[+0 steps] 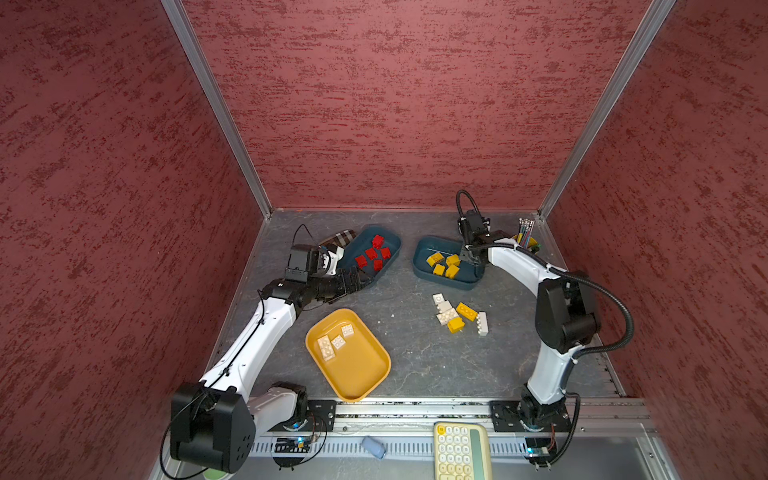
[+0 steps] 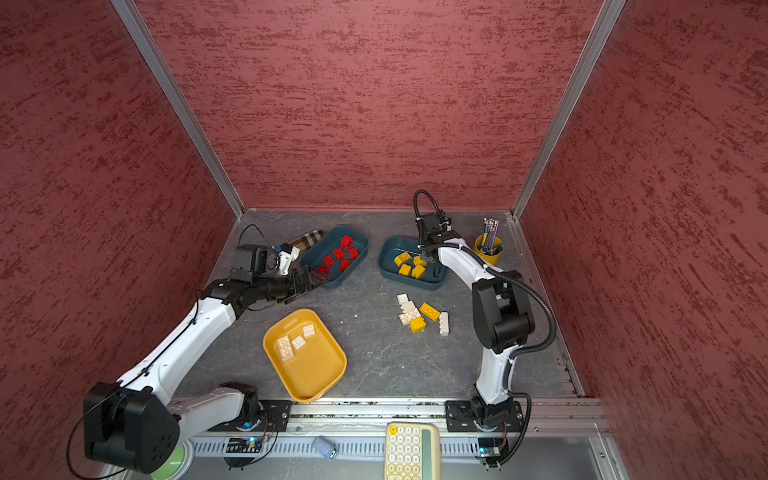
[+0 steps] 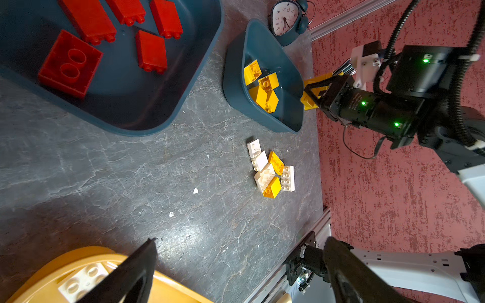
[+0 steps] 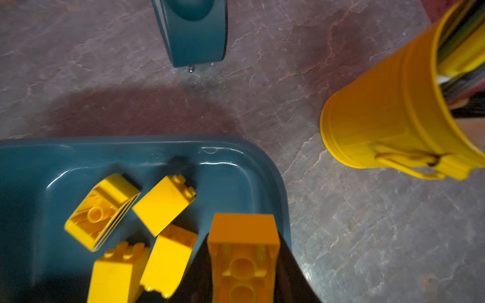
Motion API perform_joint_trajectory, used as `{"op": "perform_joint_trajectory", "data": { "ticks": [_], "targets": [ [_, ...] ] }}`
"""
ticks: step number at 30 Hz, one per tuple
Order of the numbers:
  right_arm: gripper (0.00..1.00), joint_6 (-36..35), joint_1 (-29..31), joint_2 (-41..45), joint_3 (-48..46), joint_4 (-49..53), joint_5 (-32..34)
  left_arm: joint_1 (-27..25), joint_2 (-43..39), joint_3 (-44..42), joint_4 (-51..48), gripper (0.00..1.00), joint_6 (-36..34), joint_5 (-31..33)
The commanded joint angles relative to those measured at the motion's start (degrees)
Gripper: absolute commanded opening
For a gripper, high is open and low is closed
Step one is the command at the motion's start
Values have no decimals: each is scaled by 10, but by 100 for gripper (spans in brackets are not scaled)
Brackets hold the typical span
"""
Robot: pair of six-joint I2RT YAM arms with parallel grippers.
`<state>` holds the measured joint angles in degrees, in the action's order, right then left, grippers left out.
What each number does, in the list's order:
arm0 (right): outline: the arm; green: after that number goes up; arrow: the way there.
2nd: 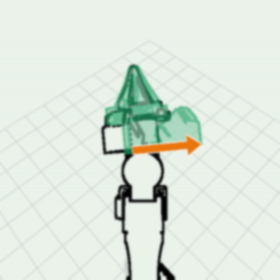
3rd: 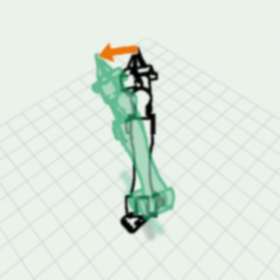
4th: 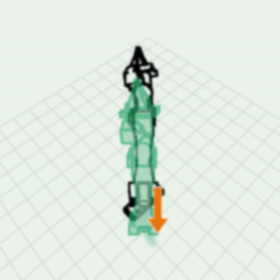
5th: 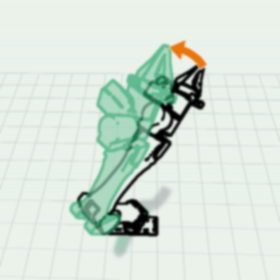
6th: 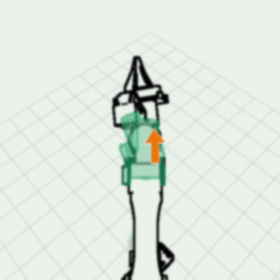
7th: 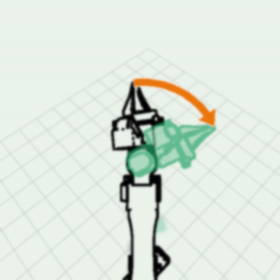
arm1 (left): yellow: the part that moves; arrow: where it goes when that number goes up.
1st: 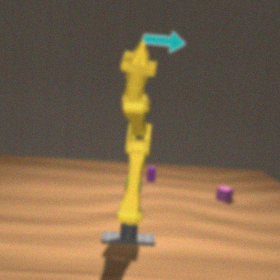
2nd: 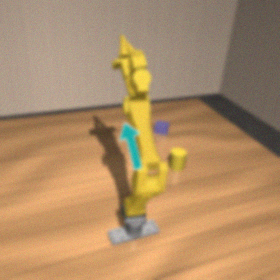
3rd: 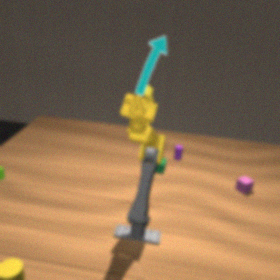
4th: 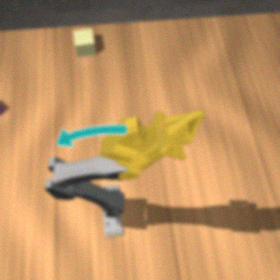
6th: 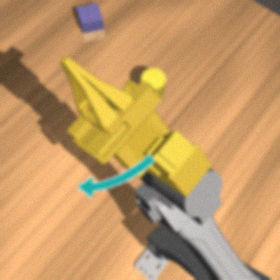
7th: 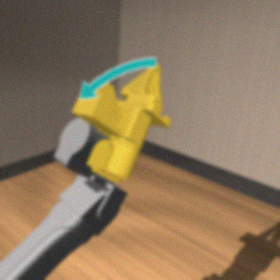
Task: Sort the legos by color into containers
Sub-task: 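Carry the yellow brick with the right gripper over the larger teal tub and release, then lower the right gripper to the pile and grasp a small white brick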
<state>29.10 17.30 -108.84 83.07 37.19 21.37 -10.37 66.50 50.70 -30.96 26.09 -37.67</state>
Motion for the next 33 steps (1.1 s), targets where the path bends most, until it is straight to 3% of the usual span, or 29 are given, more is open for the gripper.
{"op": "perform_joint_trajectory", "data": {
  "ticks": [1,4,8,16,20,24,33],
  "targets": [
    [25,-24,-12,-22,19,-34,-21,-3,0,14,10,100,-5,-11],
    [32,-27,-19,-37,22,-48,-51,-3,1,12,8,100,-6,-8],
    [55,-29,-19,-36,19,-46,-97,-3,1,12,3,99,-9,-8],
    [72,-59,18,61,-41,-23,-161,-2,8,20,-8,99,-22,-5],
    [77,-59,70,115,-90,-16,-196,0,14,22,-10,99,-24,-5],
    [79,-58,123,130,-128,-19,-187,3,16,26,-16,99,-30,-6],
    [69,-81,140,68,-148,-54,-213,2,10,23,-17,99,-31,-9]
  ]
}}
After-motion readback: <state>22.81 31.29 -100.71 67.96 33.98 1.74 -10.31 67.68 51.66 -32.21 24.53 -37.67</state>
